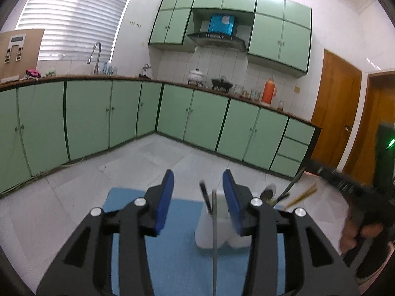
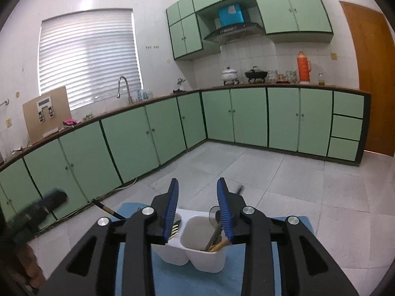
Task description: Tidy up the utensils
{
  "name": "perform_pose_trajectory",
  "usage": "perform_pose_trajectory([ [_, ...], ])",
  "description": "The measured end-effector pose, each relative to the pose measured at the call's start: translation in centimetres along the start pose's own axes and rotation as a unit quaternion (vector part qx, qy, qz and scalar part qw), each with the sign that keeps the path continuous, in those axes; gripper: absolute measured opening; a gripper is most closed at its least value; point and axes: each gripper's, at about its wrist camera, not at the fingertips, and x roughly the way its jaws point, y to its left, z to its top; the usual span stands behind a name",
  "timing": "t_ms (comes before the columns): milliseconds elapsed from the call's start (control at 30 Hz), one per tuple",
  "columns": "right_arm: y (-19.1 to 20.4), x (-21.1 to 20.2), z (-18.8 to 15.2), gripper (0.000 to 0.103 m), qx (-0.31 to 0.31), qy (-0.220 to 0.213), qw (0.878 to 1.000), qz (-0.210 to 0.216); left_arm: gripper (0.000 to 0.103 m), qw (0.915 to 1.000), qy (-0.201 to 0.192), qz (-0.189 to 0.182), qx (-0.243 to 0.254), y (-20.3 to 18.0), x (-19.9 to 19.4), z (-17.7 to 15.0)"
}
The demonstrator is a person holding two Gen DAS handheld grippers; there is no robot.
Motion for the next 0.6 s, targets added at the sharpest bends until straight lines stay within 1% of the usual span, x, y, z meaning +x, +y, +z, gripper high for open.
perform_pose_trajectory([
  [133, -0.4, -1.6, -0.3, 0.032, 0.007, -0.008, 1.0, -0.001, 0.042, 0.9993, 0.037, 0.001, 0.003, -0.2, 1.4, -2.2],
  [233, -0.6, -2.3, -0.8, 0.032, 0.006, -0.004, 1.0, -0.002, 0.042, 0.9982, 0.059, -0.001, 0.008, -0.7, 2.8, -3.4],
  [467, -1.6, -3.5, -2.0, 0.032, 0.005, 0.004, 1.0, -0.011, 0.042, 0.9955, 0.093, 0.001, 0.02, -2.5, 6.4, -5.3],
  [600, -2.1, -3.7, -2.3, 0.032, 0.003, 0.006, 1.0, -0.013, 0.042, 0.9935, 0.112, 0.01, 0.019, -2.6, 8.6, -6.3],
])
